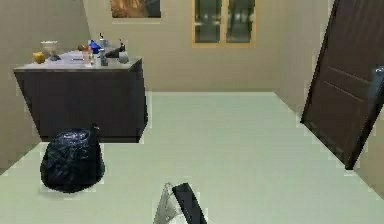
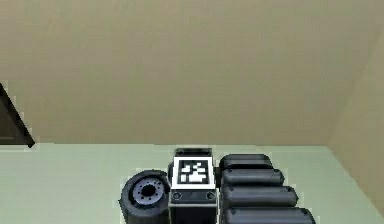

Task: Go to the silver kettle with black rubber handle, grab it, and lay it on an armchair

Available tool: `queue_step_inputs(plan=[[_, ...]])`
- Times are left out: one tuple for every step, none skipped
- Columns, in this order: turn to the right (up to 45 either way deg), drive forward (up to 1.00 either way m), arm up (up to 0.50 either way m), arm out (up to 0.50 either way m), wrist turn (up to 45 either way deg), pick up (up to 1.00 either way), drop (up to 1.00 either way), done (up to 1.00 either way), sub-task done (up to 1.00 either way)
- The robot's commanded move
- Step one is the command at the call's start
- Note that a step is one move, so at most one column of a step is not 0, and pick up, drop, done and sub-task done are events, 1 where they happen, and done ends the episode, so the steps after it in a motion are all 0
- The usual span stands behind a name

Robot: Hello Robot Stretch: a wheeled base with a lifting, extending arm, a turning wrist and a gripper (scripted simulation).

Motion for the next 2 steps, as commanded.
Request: queue_step_inputs(plan=[[-45.0, 0.00, 0.00, 0.00, 0.0, 0.00, 0.00, 0.00, 0.00], [-24.0, 0.00, 0.00, 0.00, 0.0, 0.00, 0.00, 0.00, 0.00]])
